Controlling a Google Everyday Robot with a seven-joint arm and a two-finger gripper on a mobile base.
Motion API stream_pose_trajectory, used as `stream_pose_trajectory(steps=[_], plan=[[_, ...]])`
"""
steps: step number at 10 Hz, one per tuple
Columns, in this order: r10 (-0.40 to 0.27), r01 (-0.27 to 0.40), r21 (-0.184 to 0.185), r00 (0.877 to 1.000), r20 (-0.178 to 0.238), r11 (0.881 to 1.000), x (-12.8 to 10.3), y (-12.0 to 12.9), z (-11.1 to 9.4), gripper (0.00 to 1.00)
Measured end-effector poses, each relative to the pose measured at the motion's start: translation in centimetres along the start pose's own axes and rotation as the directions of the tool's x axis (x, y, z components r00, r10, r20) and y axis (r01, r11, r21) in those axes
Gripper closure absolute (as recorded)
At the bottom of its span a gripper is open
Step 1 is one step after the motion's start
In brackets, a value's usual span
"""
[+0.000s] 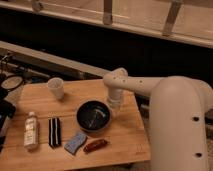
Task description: Push the ceramic bowl across the table
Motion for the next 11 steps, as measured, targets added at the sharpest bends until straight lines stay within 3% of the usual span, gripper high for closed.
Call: stream_pose_trajectory(steps=[7,11], plan=[[-0.118,0.119,0.007,0.992,-0.053,0.993,-3.5,4.2,0.0,0.94],[-0.208,0.209,0.001,0.973,-0.096,0.978,-4.9,9.9,0.0,0.94]])
